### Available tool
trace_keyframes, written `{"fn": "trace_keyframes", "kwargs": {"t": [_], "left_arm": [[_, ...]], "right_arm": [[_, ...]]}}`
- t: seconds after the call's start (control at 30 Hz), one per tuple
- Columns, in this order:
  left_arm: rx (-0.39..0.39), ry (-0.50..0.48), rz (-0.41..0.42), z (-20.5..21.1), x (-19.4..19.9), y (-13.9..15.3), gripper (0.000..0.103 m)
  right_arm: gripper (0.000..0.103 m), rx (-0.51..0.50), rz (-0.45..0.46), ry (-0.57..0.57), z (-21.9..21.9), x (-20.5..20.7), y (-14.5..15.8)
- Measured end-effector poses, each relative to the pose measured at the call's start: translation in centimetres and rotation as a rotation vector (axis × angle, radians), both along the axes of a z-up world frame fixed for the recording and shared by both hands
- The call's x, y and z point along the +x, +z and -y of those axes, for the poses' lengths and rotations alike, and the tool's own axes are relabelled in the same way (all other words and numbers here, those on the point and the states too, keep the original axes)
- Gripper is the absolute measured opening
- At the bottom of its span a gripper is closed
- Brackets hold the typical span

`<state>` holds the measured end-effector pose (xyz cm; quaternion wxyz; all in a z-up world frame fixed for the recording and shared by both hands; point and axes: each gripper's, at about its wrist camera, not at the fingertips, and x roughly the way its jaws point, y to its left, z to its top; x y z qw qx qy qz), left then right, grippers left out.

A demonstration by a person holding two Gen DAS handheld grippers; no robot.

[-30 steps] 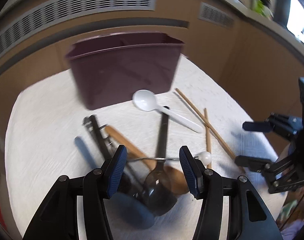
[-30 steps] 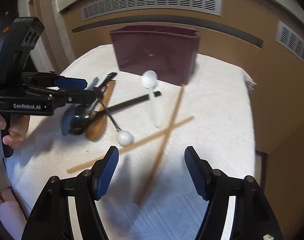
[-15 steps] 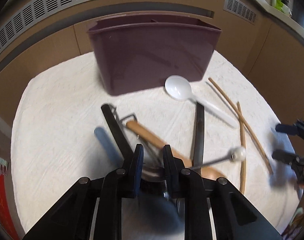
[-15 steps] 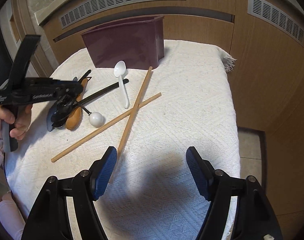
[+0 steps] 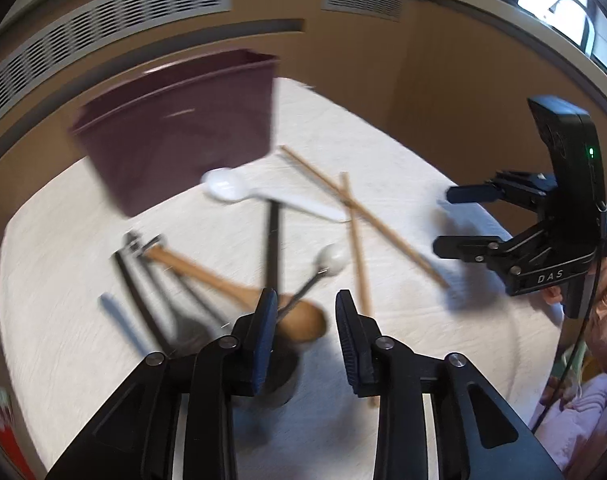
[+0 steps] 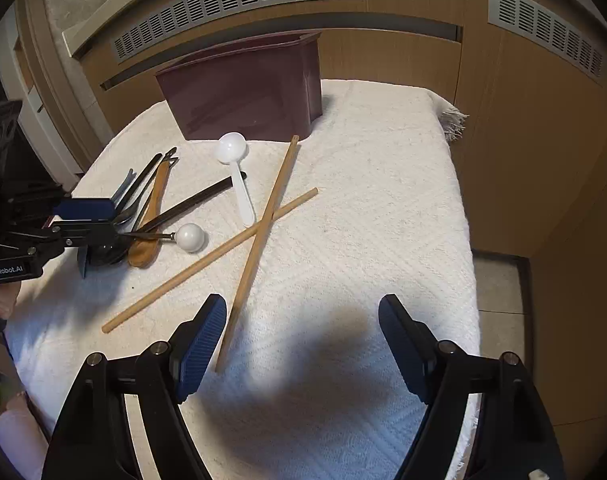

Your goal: Organize utensils

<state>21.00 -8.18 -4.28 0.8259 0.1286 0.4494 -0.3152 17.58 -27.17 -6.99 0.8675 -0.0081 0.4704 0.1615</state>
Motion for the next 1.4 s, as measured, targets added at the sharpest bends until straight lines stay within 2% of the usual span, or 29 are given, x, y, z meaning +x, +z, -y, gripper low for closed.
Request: {"fn": "trace_keyframes", "kwargs": {"t": [0.07,0.2,0.33,0.37,0.43,0.5,0.57,0.63,0.7,0.8,0.93,1.0,1.07,1.23,1.3,1.33,1.4], "left_arm": [[0.048,-0.047,0.004,1.9,0.5,-0.7,0.043],[0.128,-0.071,0.002,4.3,1.8,-2.1,0.043],[0.104,-0.041,-0.045,4.5,3.1,-2.7,0.043],[0.097,-0.027,-0.049,4.3,3.3,-2.7,0.041],[0.092,0.004,-0.043,3.9,3.4,-2.9,0.024],[0.069,0.046,-0.034,3.0,3.4,-2.9,0.023],[0.013,0.120,-0.031,1.0,3.3,-2.2,0.023],[-0.038,0.208,-0.006,-1.2,3.3,-1.4,0.023],[-0.070,0.331,0.069,-3.8,3.1,-0.1,0.023],[-0.120,0.461,0.177,-6.9,2.7,1.7,0.023],[-0.231,0.544,0.201,-10.4,2.2,3.2,0.023],[-0.252,0.562,0.215,-11.2,2.0,3.6,0.023],[-0.273,0.564,0.218,-11.8,1.7,3.7,0.023],[-0.304,0.557,0.221,-13.0,0.8,4.2,0.023],[-0.314,0.551,0.217,-12.9,0.7,4.2,0.023],[-0.316,0.551,0.219,-13.0,0.6,4.3,0.023],[-0.316,0.553,0.224,-12.7,0.6,4.2,0.023]], "right_arm": [[0.076,-0.019,0.010,0.001,0.1,-0.4,0.1],[0.079,-0.122,0.075,0.004,-0.1,-1.5,0.5],[0.087,-0.160,0.118,0.015,-0.3,-1.9,1.0],[0.089,-0.158,0.121,0.020,-0.3,-1.8,1.1],[0.091,-0.170,0.131,0.023,-0.6,-1.3,1.4],[0.092,-0.180,0.142,0.028,-1.1,-0.7,1.7],[0.100,-0.182,0.156,0.040,-1.8,0.1,2.3],[0.102,-0.174,0.179,0.052,-2.6,1.0,2.9],[0.102,-0.151,0.190,0.080,-3.5,2.1,3.3],[0.102,-0.104,0.217,0.120,-5.2,4.2,3.8],[0.102,-0.063,0.175,0.145,-7.9,7.9,3.0],[0.096,-0.053,0.121,0.162,-9.5,10.0,1.8],[0.077,-0.073,0.089,0.183,-11.0,11.5,0.8],[0.074,-0.133,0.028,0.199,-13.7,14.3,-1.6],[0.063,-0.138,0.001,0.193,-14.1,14.9,-2.1],[0.050,-0.141,-0.012,0.193,-14.3,15.0,-2.3],[0.040,-0.139,-0.014,0.205,-14.5,14.7,-2.2]]}}
